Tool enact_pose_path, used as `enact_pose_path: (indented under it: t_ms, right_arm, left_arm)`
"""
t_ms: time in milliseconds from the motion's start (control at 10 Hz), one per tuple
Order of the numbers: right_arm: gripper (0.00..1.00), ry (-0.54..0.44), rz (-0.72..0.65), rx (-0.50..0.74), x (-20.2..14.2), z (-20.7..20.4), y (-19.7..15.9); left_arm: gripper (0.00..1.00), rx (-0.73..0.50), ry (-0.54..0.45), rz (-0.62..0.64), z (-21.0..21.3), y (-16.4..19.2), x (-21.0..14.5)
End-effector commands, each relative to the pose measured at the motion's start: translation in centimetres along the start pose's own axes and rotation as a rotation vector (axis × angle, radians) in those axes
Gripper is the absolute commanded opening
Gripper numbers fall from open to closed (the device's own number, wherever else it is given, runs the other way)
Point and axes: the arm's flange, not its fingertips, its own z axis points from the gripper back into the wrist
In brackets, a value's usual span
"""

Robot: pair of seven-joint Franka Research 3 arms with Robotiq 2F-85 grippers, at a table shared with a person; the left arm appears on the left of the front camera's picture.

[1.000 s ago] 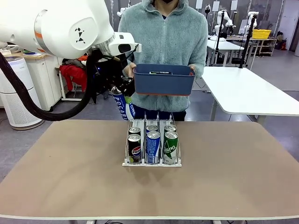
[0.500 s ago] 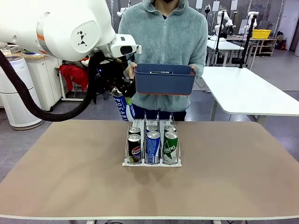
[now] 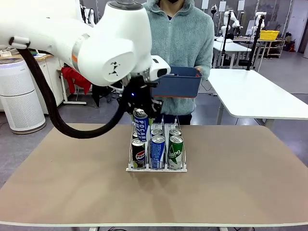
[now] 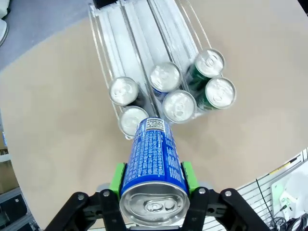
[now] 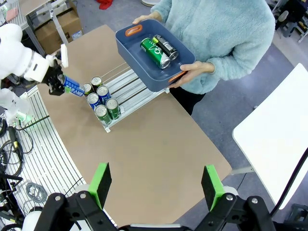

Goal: Fill the beverage cans into the dispenser.
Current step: Place the picked Ionic drink in the line of the Automatic Can Dispenser with the same cans.

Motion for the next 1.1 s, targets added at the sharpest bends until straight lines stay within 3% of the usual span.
enact_pose_path:
  t_ms: [0, 200, 300, 400, 800, 1000]
  right_arm:
    - [1.0, 0.0, 0.001, 0.0, 0.0, 0.0, 0.1]
    - [1.0, 0.0, 0.001, 0.0, 0.0, 0.0, 0.1]
    - [1.0, 0.0, 0.001, 0.0, 0.0, 0.0, 0.1]
    - [1.0, 0.0, 0.001, 0.0, 0.0, 0.0, 0.1]
    - [1.0, 0.0, 0.001, 0.0, 0.0, 0.0, 0.1]
    - [1.0, 0.0, 0.001, 0.0, 0.0, 0.0, 0.1]
  left_arm:
    - [0.57, -0.042, 0.031, -0.041, -1.0, -1.7, 0.0]
    - [0.57, -0.073, 0.091, -0.122, -3.2, -2.5, -0.6]
    - [0.57, -0.115, 0.066, -0.128, -2.7, -2.4, -0.2]
    - [0.57, -0.033, 0.07, -0.082, -3.0, -3.0, -1.1]
    - [0.57, -0.05, 0.083, -0.099, -3.8, -3.2, -0.9]
    - [0.57, -0.027, 0.078, 0.046, -4.5, -4.7, -1.7]
